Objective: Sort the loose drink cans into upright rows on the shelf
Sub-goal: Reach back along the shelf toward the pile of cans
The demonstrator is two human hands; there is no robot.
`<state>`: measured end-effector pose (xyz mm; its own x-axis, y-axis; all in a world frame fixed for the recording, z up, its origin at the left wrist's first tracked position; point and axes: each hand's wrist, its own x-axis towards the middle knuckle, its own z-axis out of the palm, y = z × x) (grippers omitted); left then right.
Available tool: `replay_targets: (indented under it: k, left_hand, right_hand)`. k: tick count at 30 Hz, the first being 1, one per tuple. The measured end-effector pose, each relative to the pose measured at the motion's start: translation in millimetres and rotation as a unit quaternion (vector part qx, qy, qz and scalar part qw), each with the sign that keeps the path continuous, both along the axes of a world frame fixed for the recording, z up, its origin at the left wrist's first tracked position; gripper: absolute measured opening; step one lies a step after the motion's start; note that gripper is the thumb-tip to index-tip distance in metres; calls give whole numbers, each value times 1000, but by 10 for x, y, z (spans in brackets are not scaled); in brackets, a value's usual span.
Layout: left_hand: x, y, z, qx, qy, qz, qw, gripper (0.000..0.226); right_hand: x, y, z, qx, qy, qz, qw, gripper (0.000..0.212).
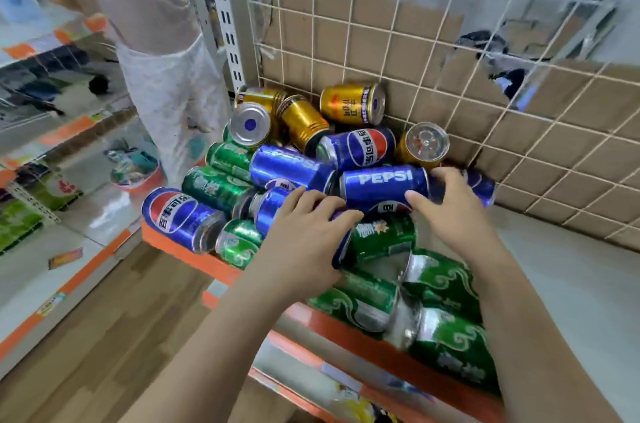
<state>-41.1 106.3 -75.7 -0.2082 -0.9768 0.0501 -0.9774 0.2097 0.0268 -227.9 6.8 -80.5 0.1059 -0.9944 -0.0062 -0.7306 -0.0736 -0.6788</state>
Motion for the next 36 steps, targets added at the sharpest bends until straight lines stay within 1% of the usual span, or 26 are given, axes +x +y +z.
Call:
replay_targets:
  k: [3, 6, 8, 11, 13, 15, 16, 19, 21, 23, 26, 28, 30, 33, 36]
  left_hand:
    - [4, -64, 36, -1, 0, 16, 1000, 74]
    - [-7, -103, 80, 12, -3, 17, 1000, 66]
    - [-16, -131, 116, 12, -2, 18, 1000, 64]
    - [-9, -164, 169, 10, 3, 25, 1000, 65]
    - [10, -149, 208, -2, 20, 30, 999, 63]
    - [14, -111, 260, -30, 41, 39, 998, 59]
    - [12, -86, 288, -45, 51, 45, 997, 58]
    - [8, -22, 354, -73, 84, 75, 991, 56]
    - [23, 17, 394, -87, 107, 96, 986, 58]
    - [48, 45, 448, -106, 122, 119, 980, 62]
    - [81, 73, 523, -139, 136, 156, 968, 66]
    - [95, 80, 539, -152, 149, 169, 962, 72]
    - [79, 67, 541, -163, 164, 164, 959, 76]
    - [10, 20, 557, -170, 203, 137, 955, 71]
    - [-111, -42, 578, -172, 263, 121, 942, 66]
  right_hand:
    - [-5, -62, -11, 88, -78, 6, 993, 52]
    - [-6, -78, 8, 106, -121, 16, 987, 34]
    - [-6, -103, 18, 111, -153, 19, 982, 31]
    - [-16, -117, 42, 150, -221, 29, 963, 29]
    - [-10, -95, 64, 156, -243, 41, 956, 25]
    - [9, -66, 86, 134, -255, 40, 957, 27]
    - [27, -52, 96, 108, -246, 33, 963, 29]
    - [90, -14, 111, 12, -174, 17, 984, 44]
    - [129, 29, 152, -42, -145, 18, 988, 52]
    - [150, 75, 224, -96, -136, 14, 986, 48]
    - [122, 126, 334, -170, -157, 3, 973, 41]
    - [68, 149, 406, -198, -159, -9, 967, 39]
    - [-6, 170, 461, -218, -149, -16, 964, 42]
    - [-109, 229, 513, -237, -122, -20, 964, 44]
    - [-239, 313, 513, -235, -93, -31, 967, 46]
